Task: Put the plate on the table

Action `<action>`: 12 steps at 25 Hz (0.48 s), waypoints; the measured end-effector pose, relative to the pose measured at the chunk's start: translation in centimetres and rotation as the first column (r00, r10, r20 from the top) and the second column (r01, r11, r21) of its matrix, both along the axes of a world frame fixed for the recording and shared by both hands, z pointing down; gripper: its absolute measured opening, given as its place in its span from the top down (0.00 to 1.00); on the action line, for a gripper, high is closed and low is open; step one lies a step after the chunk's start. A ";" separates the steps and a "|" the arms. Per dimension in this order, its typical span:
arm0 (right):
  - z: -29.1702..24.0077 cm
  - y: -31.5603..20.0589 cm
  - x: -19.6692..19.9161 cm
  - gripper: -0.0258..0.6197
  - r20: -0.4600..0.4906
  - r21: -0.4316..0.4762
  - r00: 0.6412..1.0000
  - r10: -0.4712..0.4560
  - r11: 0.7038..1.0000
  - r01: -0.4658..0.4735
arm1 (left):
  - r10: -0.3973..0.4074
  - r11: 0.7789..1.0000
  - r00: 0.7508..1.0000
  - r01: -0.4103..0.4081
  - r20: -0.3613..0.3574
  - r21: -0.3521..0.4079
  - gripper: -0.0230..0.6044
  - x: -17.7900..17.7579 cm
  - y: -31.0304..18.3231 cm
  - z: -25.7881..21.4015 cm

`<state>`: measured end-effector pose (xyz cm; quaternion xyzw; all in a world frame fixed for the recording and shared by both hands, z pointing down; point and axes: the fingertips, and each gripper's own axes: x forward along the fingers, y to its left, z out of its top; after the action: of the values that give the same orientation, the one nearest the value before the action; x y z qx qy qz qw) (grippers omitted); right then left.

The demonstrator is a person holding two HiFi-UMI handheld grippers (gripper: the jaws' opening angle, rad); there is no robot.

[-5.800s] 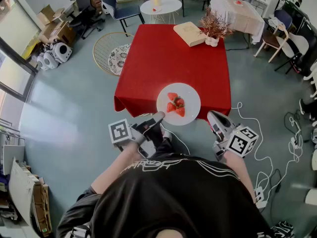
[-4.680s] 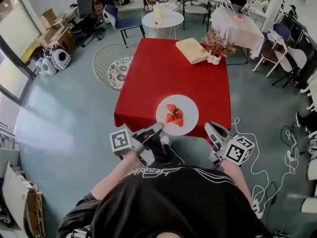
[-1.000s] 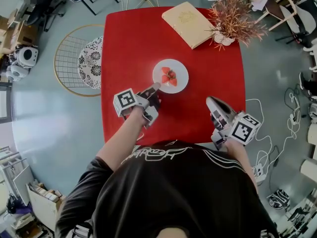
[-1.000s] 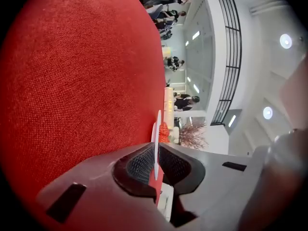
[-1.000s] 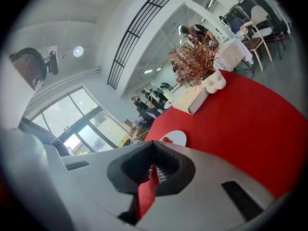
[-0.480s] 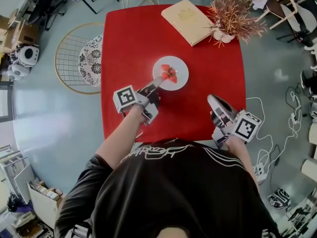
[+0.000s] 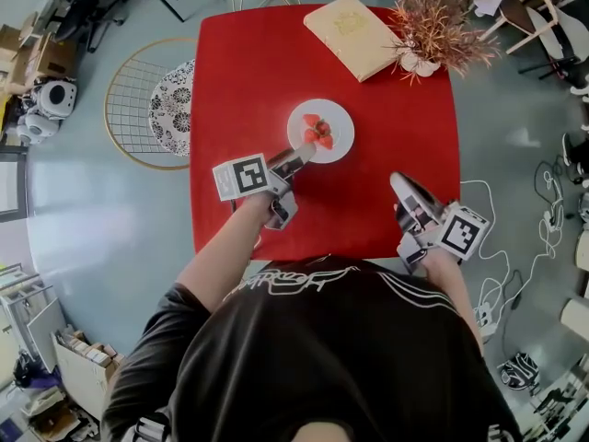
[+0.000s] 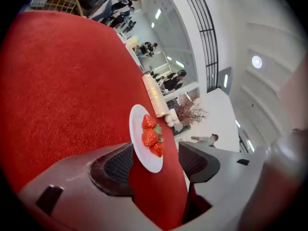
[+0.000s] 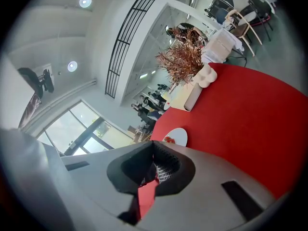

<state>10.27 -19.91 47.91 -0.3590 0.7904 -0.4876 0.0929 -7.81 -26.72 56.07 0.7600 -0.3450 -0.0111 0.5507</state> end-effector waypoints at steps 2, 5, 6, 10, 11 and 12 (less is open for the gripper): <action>0.1 -0.1 -0.1 0.95 0.007 -0.005 1.000 0.003 1.000 -0.003 | 0.042 0.999 0.998 -0.043 0.052 0.017 0.49 0.4 0.3 0.1; 0.1 -0.2 -0.3 0.95 0.008 0.005 1.000 -0.006 1.000 0.006 | 0.111 0.992 0.981 -0.120 0.158 0.047 0.49 0.8 0.8 0.4; 0.0 -0.2 -0.3 0.95 0.006 0.007 1.000 -0.008 1.000 0.008 | 0.133 0.988 0.972 -0.146 0.196 0.055 0.49 1.0 1.0 0.6; 0.2 0.0 -0.2 0.95 0.008 0.005 1.000 -0.007 1.000 0.007 | 0.221 0.963 0.908 -0.261 0.357 0.068 0.49 1.2 1.7 1.7; 0.2 0.2 -0.2 0.95 0.010 0.003 1.000 -0.006 1.000 0.006 | 0.243 0.954 0.887 -0.292 0.393 0.067 0.49 1.3 2.0 2.0; 0.2 0.3 -0.3 0.95 0.015 0.004 1.000 -0.005 1.000 0.005 | 0.264 0.945 0.865 -0.321 0.427 0.064 0.49 1.4 2.2 2.1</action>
<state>10.01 -19.62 48.09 -0.3531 0.7914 -0.4891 0.0983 -6.45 -24.54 58.22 0.8235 -0.3326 0.2105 0.4086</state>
